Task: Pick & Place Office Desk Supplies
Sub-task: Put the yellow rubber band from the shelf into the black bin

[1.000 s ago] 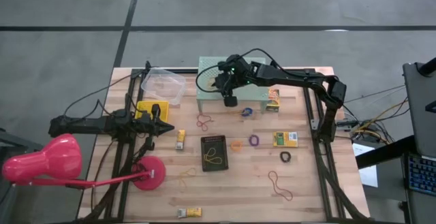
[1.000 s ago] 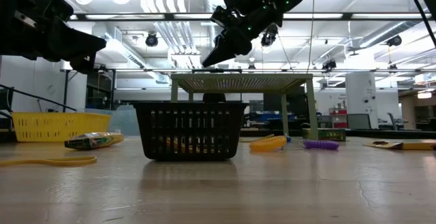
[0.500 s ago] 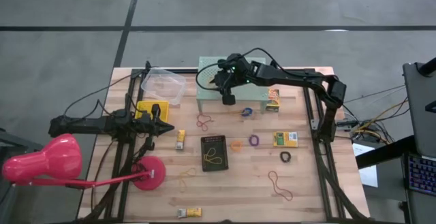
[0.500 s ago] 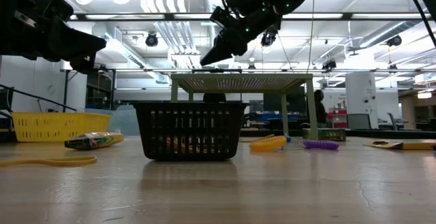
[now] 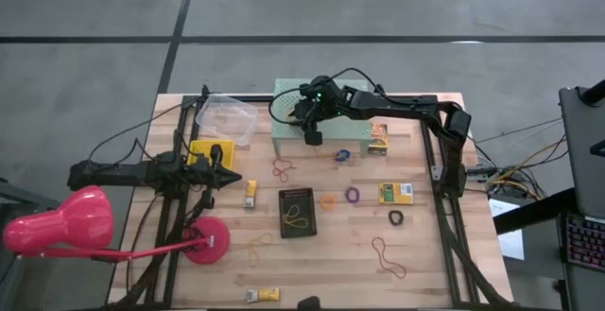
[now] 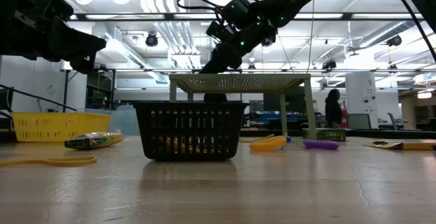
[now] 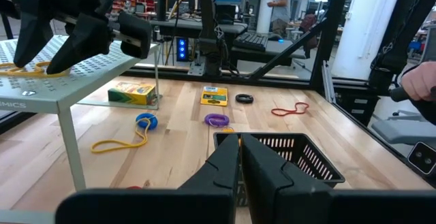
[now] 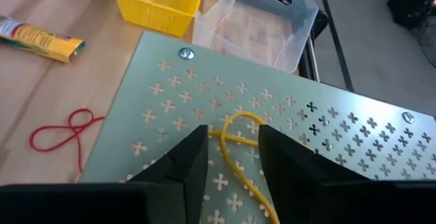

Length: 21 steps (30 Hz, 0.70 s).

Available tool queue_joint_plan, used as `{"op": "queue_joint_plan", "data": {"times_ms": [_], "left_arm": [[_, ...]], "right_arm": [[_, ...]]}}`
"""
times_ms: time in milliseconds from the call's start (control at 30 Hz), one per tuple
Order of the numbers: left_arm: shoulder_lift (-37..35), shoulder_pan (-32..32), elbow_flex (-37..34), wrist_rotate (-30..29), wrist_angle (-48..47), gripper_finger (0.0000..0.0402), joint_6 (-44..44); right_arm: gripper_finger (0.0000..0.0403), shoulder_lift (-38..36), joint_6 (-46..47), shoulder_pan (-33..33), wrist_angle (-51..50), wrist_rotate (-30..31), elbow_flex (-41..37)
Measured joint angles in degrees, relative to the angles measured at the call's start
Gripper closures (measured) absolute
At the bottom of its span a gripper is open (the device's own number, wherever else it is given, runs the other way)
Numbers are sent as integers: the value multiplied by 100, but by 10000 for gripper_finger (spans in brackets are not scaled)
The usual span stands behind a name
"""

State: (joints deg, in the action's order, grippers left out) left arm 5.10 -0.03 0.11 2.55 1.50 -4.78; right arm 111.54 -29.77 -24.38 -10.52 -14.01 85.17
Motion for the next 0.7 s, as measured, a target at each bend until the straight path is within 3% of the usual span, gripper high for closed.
{"op": "queue_joint_plan", "data": {"times_ms": [333,700], "left_arm": [[-1,2,0,0,2,378,0],[0,0,0,0,1,378,0]], "right_arm": [[292,7,85,-11,-42,5,-3],[365,7,-45,-9,-75,24,-11]]}}
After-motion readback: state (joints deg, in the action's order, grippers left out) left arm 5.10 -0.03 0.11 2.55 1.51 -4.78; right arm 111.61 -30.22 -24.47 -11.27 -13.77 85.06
